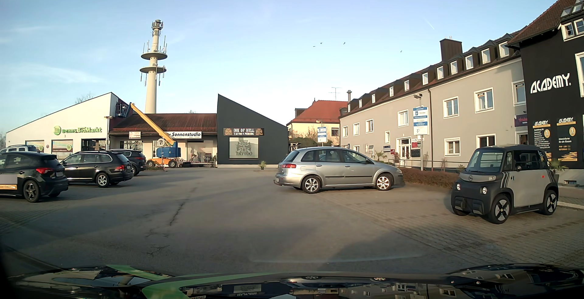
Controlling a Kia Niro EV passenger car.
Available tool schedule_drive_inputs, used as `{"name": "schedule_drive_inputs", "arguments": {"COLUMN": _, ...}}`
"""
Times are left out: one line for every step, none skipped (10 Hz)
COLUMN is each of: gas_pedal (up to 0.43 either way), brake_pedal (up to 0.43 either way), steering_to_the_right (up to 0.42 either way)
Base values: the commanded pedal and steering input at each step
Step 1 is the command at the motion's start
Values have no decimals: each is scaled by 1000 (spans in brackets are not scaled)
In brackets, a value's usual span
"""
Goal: Follow the waypoints while adhering to traffic rules and regulations
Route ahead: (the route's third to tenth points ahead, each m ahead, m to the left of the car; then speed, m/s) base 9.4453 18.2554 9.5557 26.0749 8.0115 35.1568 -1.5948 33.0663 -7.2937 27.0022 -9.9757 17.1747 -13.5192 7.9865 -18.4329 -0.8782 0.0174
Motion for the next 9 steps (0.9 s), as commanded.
{"name": "schedule_drive_inputs", "arguments": {"gas_pedal": 0, "brake_pedal": 0, "steering_to_the_right": 700}}
{"name": "schedule_drive_inputs", "arguments": {"gas_pedal": 0, "brake_pedal": 0, "steering_to_the_right": 656}}
{"name": "schedule_drive_inputs", "arguments": {"gas_pedal": 0, "brake_pedal": 0, "steering_to_the_right": 604}}
{"name": "schedule_drive_inputs", "arguments": {"gas_pedal": 0, "brake_pedal": 0, "steering_to_the_right": 544}}
{"name": "schedule_drive_inputs", "arguments": {"gas_pedal": 0, "brake_pedal": 0, "steering_to_the_right": 489}}
{"name": "schedule_drive_inputs", "arguments": {"gas_pedal": 0, "brake_pedal": 0, "steering_to_the_right": 414}}
{"name": "schedule_drive_inputs", "arguments": {"gas_pedal": 20, "brake_pedal": 0, "steering_to_the_right": 336}}
{"name": "schedule_drive_inputs", "arguments": {"gas_pedal": 118, "brake_pedal": 0, "steering_to_the_right": 280}}
{"name": "schedule_drive_inputs", "arguments": {"gas_pedal": 118, "brake_pedal": 0, "steering_to_the_right": 204}}
